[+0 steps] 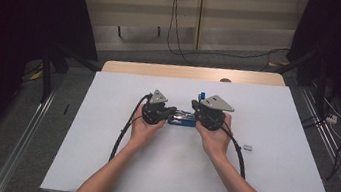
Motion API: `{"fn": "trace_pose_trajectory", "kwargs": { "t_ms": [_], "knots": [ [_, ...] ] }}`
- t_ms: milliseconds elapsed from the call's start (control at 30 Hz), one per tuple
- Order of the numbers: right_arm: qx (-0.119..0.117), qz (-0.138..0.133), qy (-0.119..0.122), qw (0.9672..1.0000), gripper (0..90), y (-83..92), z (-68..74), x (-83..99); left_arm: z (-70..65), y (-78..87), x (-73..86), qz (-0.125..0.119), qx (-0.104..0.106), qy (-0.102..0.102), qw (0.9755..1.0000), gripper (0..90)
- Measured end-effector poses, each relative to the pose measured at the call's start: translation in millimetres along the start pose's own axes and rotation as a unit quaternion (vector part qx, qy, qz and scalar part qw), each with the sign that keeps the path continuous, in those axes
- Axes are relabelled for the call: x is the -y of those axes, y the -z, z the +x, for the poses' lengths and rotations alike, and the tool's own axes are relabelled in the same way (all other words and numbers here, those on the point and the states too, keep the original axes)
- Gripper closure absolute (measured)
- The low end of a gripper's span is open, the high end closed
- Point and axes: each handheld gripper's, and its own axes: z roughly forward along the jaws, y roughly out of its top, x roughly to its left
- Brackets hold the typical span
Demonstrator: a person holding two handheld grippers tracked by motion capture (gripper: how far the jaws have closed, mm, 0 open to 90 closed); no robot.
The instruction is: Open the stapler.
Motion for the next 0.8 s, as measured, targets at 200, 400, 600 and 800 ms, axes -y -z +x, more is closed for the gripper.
{"fn": "trace_pose_trajectory", "kwargs": {
  "t_ms": [200,400,600,800],
  "knots": [
    [0.006,-0.001,0.002,1.0,90.0,1.5,-0.3,0.8,0.0,-0.1,0.1,-0.001,0.001,0.004,1.0,90.0],
    [0.016,-0.004,-0.003,0.9999,90.0,6.7,-6.6,-1.2,0.5,0.1,0.6,-0.002,0.002,0.007,1.0,90.0],
    [0.023,-0.004,-0.009,0.9997,90.0,10.8,-13.0,-1.2,0.1,0.0,0.5,-0.002,0.001,0.007,1.0,90.0],
    [0.029,-0.003,-0.008,0.9995,90.0,15.9,-18.9,2.0,-0.1,0.0,0.7,-0.002,0.0,0.007,1.0,90.0]
  ]
}}
